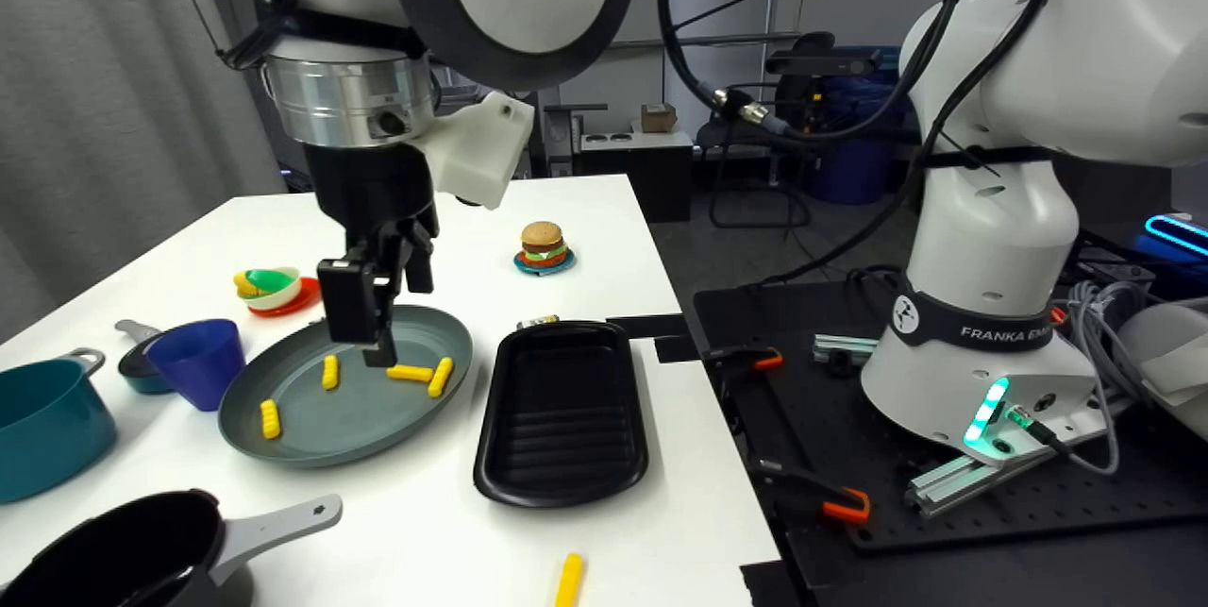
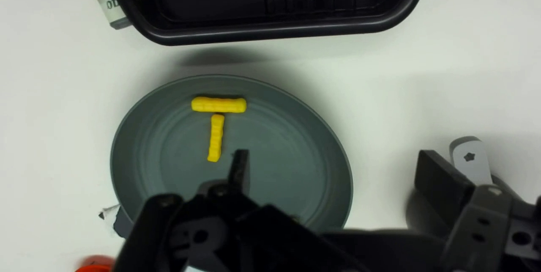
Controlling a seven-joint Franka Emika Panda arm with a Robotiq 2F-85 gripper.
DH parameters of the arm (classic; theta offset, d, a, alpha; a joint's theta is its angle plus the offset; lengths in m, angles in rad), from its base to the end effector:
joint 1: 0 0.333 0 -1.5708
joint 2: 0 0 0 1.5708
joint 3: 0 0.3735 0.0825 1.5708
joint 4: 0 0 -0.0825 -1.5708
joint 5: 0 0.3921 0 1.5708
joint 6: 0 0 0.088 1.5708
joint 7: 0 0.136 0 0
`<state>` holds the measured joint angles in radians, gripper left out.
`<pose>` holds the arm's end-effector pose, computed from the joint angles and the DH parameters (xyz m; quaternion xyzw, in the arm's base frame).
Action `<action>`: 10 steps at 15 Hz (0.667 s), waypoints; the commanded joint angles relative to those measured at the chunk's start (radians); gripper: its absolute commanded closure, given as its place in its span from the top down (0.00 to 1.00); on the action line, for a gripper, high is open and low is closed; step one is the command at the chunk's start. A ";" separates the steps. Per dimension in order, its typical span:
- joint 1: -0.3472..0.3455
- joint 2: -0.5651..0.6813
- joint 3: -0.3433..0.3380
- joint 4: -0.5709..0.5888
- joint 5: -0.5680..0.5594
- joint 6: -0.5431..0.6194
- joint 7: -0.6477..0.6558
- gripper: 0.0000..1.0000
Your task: Get the black pot and pour its contents onto the gray plate
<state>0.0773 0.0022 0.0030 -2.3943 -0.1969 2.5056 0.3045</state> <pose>0.5108 0.0391 0.3486 0.9959 -0.0359 0.0652 0.0511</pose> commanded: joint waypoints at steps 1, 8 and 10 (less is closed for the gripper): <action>-0.025 -0.059 0.008 -0.038 -0.042 -0.028 0.039 1.00; -0.028 -0.016 0.015 -0.020 -0.004 -0.002 -0.002 1.00; -0.028 -0.016 0.015 -0.020 -0.004 -0.002 -0.002 1.00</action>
<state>0.0608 -0.0132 0.0062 -2.4152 -0.2029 2.5057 0.3046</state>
